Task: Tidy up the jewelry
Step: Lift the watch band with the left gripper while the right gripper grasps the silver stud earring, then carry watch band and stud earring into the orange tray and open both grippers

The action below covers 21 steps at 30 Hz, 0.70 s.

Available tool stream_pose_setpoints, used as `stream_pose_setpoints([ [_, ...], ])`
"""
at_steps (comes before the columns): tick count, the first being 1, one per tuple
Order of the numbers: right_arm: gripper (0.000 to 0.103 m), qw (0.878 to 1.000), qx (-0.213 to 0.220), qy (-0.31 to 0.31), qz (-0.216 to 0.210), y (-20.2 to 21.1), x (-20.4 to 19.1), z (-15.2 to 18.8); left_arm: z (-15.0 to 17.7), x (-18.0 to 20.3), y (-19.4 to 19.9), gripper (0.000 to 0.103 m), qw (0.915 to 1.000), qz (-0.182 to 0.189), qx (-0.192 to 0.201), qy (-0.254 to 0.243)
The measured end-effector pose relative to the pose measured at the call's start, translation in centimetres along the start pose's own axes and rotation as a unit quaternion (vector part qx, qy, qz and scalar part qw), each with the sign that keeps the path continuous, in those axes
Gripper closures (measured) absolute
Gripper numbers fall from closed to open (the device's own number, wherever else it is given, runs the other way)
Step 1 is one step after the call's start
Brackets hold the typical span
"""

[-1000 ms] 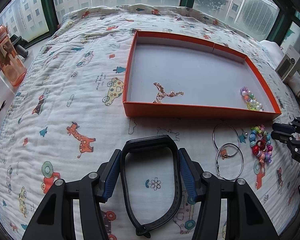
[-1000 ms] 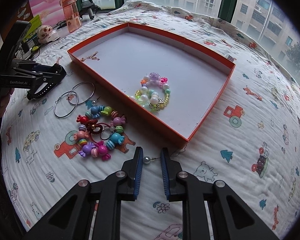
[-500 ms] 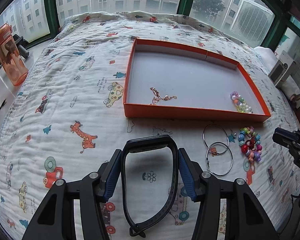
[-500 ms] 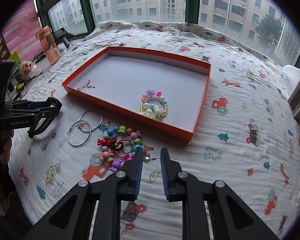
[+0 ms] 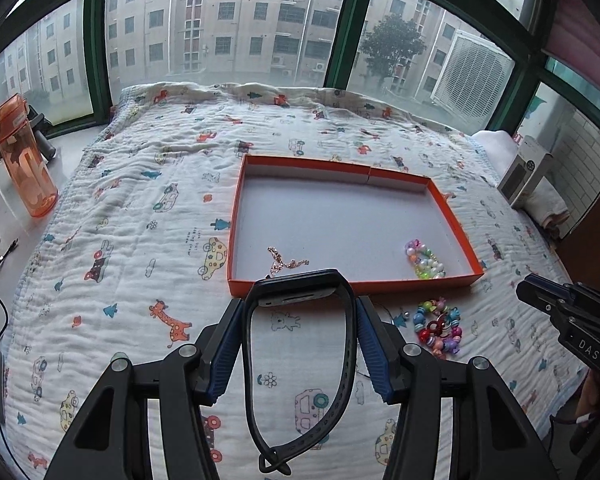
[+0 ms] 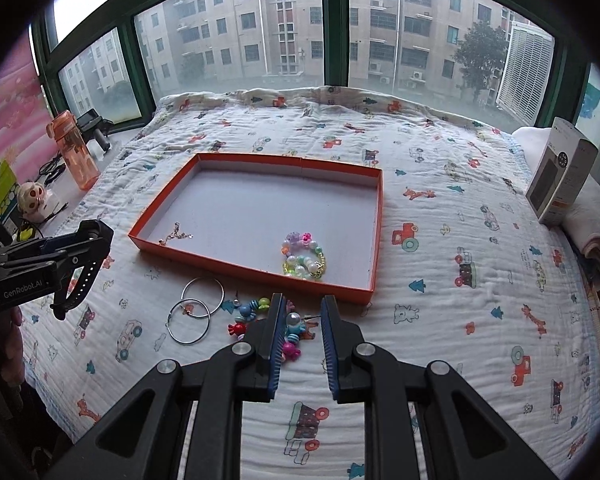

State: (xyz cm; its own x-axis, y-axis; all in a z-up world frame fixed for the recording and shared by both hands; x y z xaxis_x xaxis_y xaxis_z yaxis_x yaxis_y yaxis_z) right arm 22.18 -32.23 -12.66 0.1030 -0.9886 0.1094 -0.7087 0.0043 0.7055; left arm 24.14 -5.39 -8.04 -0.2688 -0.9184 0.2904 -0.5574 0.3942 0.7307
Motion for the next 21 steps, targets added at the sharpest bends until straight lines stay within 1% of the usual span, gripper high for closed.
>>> stream_pose_setpoints([
  [5,0.083,1.0,0.019,0.002,0.011,1.2,-0.3,-1.2,-1.5,1.1,1.4,0.045,0.9997,0.006,0.021,-0.007],
  [10,0.083,0.999,0.037,-0.005,0.01,1.9,-0.2,-2.5,-3.1,1.6,2.4,0.045,0.9991,0.007,0.039,-0.013],
  [16,0.082,0.999,0.047,-0.015,0.008,1.9,0.1,-3.5,-4.9,1.9,3.0,0.045,0.9985,0.008,0.054,-0.01],
  [21,0.082,0.999,0.046,-0.02,0.01,1.2,0.4,-4.0,-6.6,2.0,2.8,0.045,0.9977,0.005,0.067,-0.013],
])
Point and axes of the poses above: each gripper's, at about its wrist camera, not at the fingertips, and y roughly against the way its jaws point, x to its right, z to its underside, the point moved 5 cm from there along -y, roughly the way its jaws point, and after that the axes turned 9 degrees about z, right-handed, at the moved point
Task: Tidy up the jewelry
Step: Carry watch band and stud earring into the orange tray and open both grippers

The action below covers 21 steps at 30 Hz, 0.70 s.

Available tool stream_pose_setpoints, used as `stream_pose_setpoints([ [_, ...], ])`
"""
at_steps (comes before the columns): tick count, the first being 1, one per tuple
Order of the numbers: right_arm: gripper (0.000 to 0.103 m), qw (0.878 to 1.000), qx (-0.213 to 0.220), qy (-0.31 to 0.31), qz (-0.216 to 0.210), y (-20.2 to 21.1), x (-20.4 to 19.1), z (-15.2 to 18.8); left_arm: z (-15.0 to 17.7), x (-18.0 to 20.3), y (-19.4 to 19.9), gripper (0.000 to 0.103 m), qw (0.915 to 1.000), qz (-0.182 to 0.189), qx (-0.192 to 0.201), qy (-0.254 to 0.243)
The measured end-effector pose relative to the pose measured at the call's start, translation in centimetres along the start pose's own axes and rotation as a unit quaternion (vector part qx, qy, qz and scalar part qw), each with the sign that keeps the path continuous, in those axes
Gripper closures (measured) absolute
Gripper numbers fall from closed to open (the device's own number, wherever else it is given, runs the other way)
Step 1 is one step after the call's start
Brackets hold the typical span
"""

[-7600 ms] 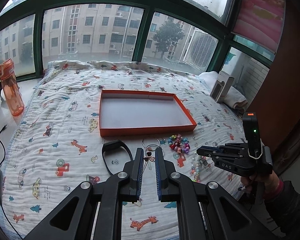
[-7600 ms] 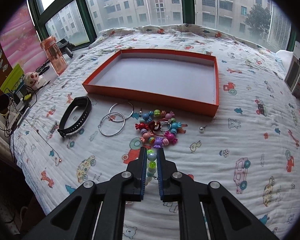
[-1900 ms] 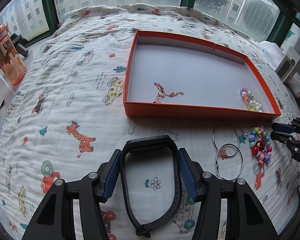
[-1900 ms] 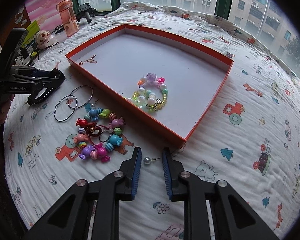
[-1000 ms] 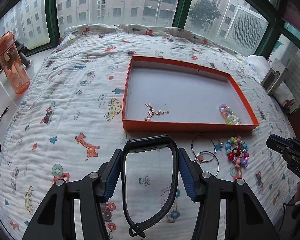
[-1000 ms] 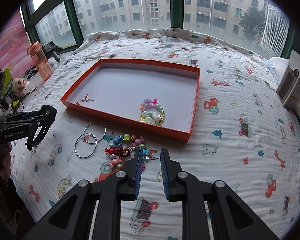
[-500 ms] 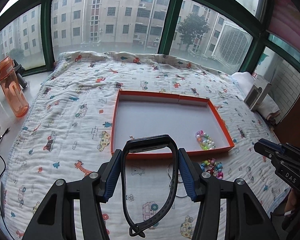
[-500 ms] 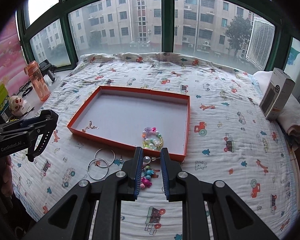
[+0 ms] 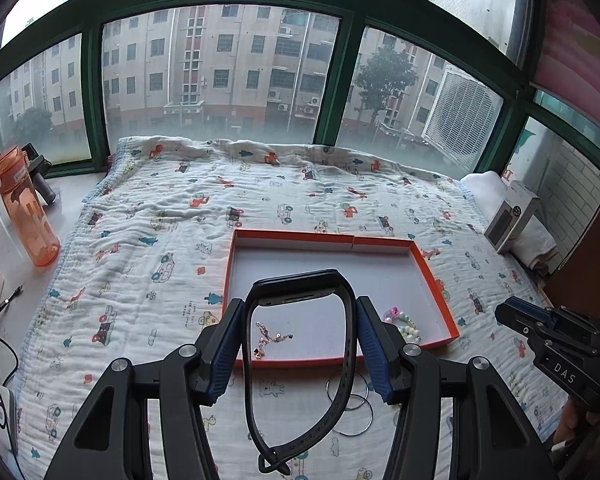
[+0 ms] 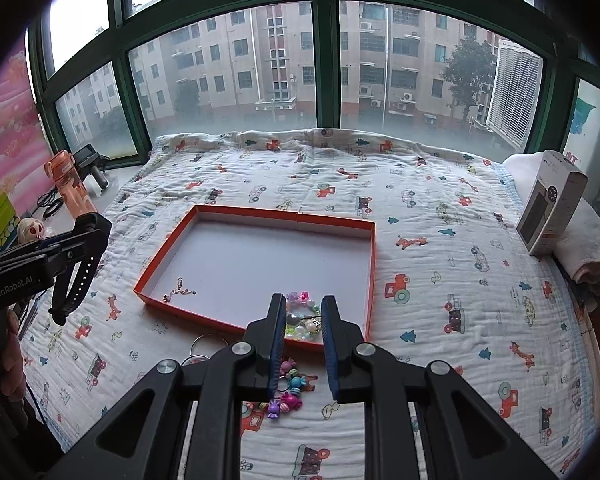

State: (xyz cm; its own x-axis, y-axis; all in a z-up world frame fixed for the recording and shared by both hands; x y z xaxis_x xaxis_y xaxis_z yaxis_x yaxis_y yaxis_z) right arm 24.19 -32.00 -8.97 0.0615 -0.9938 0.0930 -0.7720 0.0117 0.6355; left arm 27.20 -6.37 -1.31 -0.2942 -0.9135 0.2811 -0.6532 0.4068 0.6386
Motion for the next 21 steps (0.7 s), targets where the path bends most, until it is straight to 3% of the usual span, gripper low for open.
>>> stream_pose_setpoints([
  [11,0.082,1.0,-0.013,-0.018,0.005,-3.7,1.1,-1.3,-3.4,-1.1,-4.4,0.045,0.9999,-0.013,0.007,0.0],
  [21,0.082,0.998,-0.053,-0.031,0.003,-8.9,1.3,-0.8,-3.0,-3.9,-11.7,0.045,0.9984,-0.031,-0.047,0.005],
])
Point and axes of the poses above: each gripper's, at about its wrist camera, not at the fingertips, and y roughly against the way its jaws point, x to its right, z to its underside, the point moved 5 cm from there along -y, roughly the way its jaws point, and after that the axes turned 9 degrees about z, right-handed, at the moved point
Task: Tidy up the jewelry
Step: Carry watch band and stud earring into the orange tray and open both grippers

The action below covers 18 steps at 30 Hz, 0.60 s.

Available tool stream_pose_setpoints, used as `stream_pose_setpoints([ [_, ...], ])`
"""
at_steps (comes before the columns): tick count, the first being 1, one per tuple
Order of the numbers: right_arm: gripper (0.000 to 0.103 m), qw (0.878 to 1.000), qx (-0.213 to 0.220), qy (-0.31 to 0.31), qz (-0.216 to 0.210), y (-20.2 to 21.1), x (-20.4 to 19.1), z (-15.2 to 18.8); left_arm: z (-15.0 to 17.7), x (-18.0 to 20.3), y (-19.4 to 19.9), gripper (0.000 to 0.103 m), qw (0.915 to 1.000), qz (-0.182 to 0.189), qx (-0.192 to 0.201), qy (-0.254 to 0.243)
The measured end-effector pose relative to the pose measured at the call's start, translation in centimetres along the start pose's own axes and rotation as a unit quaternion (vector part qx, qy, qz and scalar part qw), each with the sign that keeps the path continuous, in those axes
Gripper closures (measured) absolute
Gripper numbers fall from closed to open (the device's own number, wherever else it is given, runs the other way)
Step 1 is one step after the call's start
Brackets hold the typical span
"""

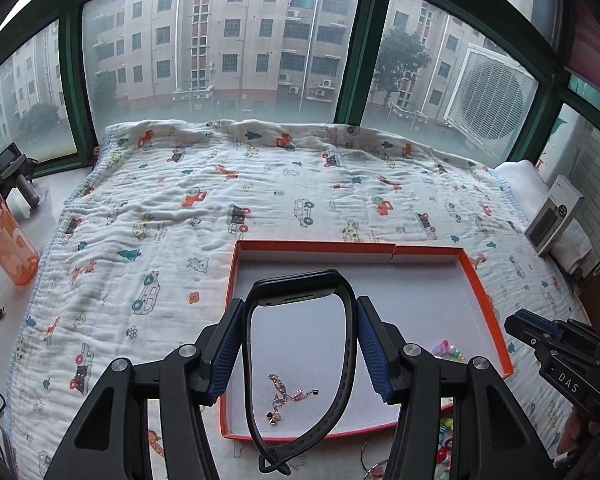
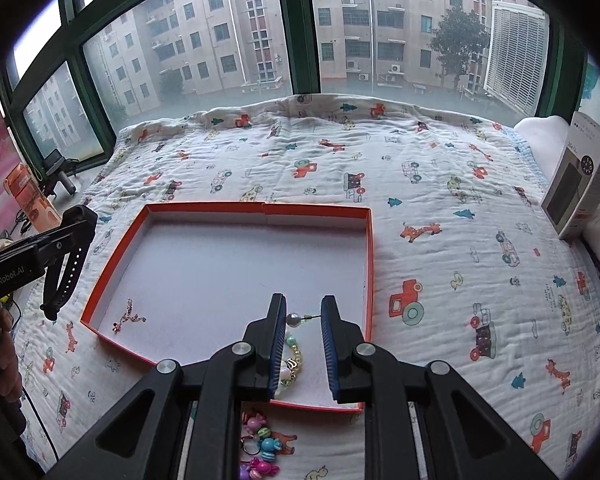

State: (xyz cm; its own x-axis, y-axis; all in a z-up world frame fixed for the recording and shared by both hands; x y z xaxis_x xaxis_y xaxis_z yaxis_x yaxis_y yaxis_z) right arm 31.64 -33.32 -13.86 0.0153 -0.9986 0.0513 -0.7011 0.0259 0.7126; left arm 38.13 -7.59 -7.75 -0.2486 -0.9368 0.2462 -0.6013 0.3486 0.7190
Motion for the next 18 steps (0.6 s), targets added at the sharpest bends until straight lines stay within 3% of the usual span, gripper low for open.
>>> stream_pose_setpoints([
  [8,0.082,1.0,-0.031,0.0,-0.002,-3.3,-0.3,0.8,2.2,-1.9,-5.6,0.045,0.9986,-0.007,-0.051,0.007],
  [18,0.082,0.999,-0.046,0.011,0.004,-5.6,-0.8,1.2,3.5,-3.1,-8.6,0.042,0.9968,-0.016,-0.078,0.007],
])
Point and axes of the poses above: each gripper's, at about its wrist camera, not at the fingertips, and y roughly against the way its jaws point, x to its right, z to its underside, the point moved 5 cm from there along -y, roughly the way its jaws point, and after that the axes turned 9 degrees about z, right-handed, at the moved point
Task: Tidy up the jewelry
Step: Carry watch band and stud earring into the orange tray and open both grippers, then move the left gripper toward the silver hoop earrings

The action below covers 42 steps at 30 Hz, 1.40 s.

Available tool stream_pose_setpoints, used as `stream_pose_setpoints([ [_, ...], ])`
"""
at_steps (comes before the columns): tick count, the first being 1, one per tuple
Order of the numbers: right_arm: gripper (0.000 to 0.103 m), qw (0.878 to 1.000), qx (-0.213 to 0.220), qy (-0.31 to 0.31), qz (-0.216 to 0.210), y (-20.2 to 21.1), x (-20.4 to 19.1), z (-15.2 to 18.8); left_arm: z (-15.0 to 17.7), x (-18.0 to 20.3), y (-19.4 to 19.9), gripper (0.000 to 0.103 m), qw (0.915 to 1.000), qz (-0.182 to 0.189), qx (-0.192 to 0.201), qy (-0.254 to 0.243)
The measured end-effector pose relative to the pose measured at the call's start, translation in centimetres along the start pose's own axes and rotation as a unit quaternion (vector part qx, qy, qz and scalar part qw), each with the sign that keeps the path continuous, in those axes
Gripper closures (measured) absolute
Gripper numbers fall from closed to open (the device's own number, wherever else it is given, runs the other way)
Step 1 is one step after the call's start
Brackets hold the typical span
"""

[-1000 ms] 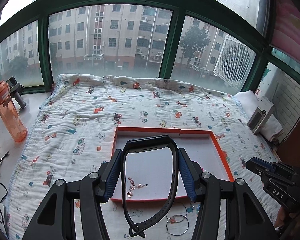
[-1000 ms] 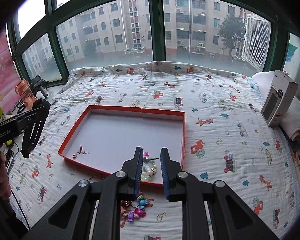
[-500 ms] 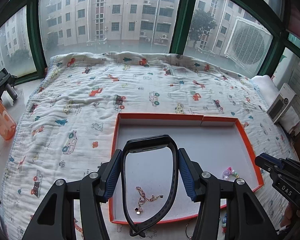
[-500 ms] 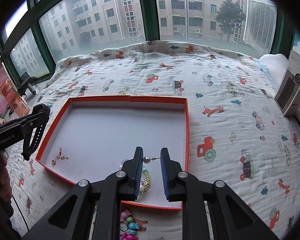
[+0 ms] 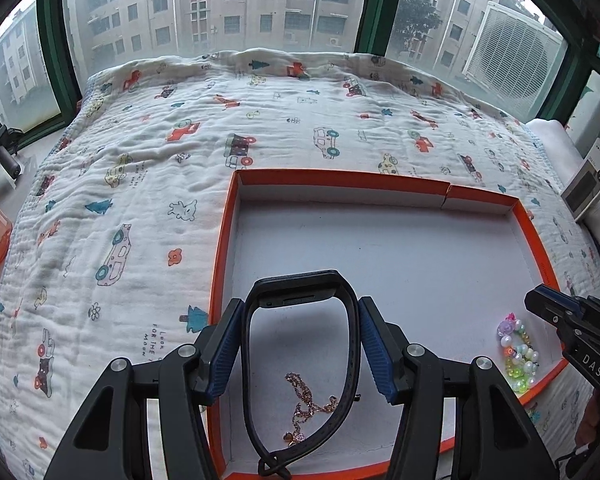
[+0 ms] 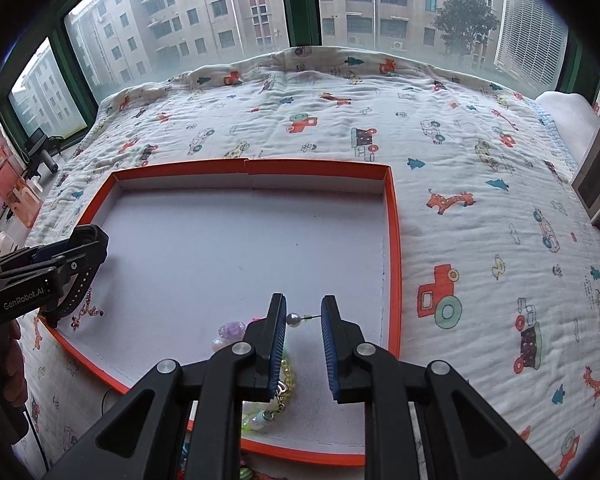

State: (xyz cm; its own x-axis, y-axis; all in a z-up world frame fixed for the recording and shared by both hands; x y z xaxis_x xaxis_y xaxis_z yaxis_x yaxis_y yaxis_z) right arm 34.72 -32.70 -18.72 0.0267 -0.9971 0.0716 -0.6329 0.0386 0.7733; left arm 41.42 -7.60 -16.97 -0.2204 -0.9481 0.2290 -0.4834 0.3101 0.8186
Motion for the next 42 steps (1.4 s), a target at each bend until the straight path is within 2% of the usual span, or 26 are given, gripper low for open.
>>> stream_pose_setpoints([
  [13,0.082,1.0,-0.006,-0.008,0.002,-0.9,0.3,0.1,0.3,0.7,-1.4,0.037,0.9998,-0.003,-0.015,-0.016],
  [18,0.069,1.0,0.003,-0.011,0.004,-0.1,0.7,-0.1,0.2,0.8,-0.2,0.037,0.9999,-0.003,-0.006,-0.015],
  [24,0.063,1.0,0.022,-0.013,0.004,2.5,0.9,-0.2,0.8,1.3,3.9,0.037,0.9998,0.009,0.015,-0.014],
  [27,0.056,0.999,0.03,-0.012,0.007,3.8,0.9,0.2,2.1,2.1,6.0,0.037,0.9996,0.016,0.015,-0.019],
  [32,0.054,0.999,0.032,-0.01,0.003,5.4,0.7,1.5,5.8,4.1,8.4,0.037,0.9989,0.041,-0.005,-0.022],
  [36,0.054,0.999,0.031,-0.003,0.005,6.3,0.5,2.6,9.3,6.5,9.1,0.037,0.9971,0.064,-0.026,-0.033],
  [42,0.053,1.0,0.028,0.01,0.003,7.1,0.7,4.3,13.1,9.7,8.3,0.037,0.9935,0.079,-0.057,-0.058],
])
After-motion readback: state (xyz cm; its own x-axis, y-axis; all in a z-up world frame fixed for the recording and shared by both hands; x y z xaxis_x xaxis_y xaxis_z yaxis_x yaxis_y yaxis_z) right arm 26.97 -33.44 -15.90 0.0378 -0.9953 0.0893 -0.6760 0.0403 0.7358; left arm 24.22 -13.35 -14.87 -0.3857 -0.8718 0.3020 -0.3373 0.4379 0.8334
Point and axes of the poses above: each gripper's, at about its wrist camera, not at the fingertips, and y roughly against the way its jaws point, x to its right, z to its underside, the point moved 5 cm from there along -y, roughly the way its jaws point, and after that the axes turned 9 degrees about z, right-handed, at the moved point
